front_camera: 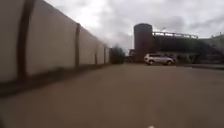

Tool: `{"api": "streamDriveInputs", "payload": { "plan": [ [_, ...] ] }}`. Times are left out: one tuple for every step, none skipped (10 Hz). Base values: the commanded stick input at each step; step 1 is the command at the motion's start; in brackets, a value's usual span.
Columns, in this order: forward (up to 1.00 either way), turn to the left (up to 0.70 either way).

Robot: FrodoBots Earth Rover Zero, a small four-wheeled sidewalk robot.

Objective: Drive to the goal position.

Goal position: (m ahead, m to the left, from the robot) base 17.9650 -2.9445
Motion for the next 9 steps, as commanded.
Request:
{"api": "streamDriveInputs", "payload": {
  "plan": [
    [0.85, 0.01],
    [0.85, 0.01],
    [0.85, 0.01],
    [0.85, 0.01],
    [0.85, 0.01],
    [0.85, 0.01],
    [0.85, 0.01],
    [0.85, 0.01],
    [0.85, 0.01]
  ]
}}
